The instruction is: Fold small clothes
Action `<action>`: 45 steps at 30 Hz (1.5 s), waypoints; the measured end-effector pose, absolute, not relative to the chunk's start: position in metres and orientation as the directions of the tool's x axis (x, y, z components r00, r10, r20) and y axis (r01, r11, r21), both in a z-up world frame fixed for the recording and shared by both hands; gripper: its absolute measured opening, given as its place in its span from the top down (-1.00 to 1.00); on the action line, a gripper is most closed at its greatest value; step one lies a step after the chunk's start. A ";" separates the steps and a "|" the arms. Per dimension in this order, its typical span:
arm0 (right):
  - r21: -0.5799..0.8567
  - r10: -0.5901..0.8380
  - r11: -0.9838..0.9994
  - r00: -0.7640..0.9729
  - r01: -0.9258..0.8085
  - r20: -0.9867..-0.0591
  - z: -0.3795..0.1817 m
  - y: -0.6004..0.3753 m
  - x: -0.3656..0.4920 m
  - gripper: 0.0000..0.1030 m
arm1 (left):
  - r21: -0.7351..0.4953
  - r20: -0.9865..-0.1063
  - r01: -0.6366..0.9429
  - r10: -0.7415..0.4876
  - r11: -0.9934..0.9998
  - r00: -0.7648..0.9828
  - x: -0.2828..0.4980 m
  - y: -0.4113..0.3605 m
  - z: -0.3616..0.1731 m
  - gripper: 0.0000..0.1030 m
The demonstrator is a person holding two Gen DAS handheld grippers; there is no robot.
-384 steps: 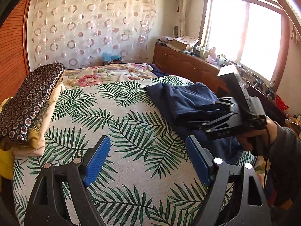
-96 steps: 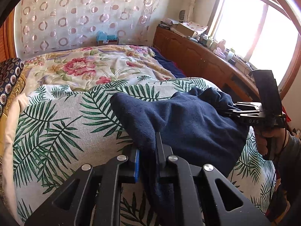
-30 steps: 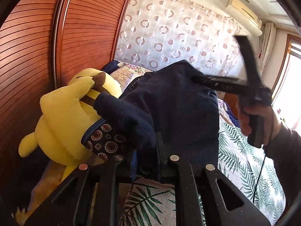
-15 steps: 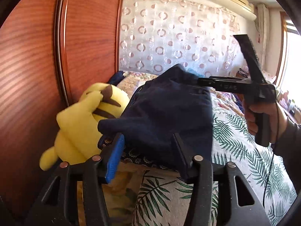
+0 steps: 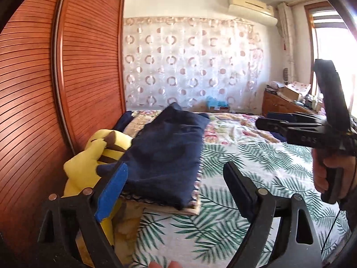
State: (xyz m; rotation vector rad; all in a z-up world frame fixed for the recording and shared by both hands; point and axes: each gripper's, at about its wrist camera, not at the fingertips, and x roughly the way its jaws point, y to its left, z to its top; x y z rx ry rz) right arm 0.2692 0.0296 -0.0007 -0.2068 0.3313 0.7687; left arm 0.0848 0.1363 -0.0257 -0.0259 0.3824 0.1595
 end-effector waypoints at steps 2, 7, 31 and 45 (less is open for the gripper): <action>-0.060 0.632 0.719 0.687 -0.693 -0.358 -0.002 0.015 0.252 -0.13 | 0.013 -0.383 -0.135 0.130 0.991 0.915 0.085 0.127 -0.025 -0.70; -0.044 0.593 0.764 0.727 -0.644 -0.347 -0.009 -0.020 0.205 -0.36 | 0.010 -0.393 -0.067 0.065 0.998 0.917 0.081 0.101 -0.027 -0.70; 0.020 0.298 0.953 0.929 -0.301 -0.218 0.026 -0.129 0.034 -0.78 | -0.010 -0.353 0.054 -0.054 0.998 0.934 0.062 0.006 0.007 -0.70; 0.035 0.296 0.954 0.927 -0.296 -0.228 0.011 -0.128 0.048 -0.78 | -0.016 -0.354 0.058 -0.060 0.998 0.933 0.058 0.003 0.007 -0.70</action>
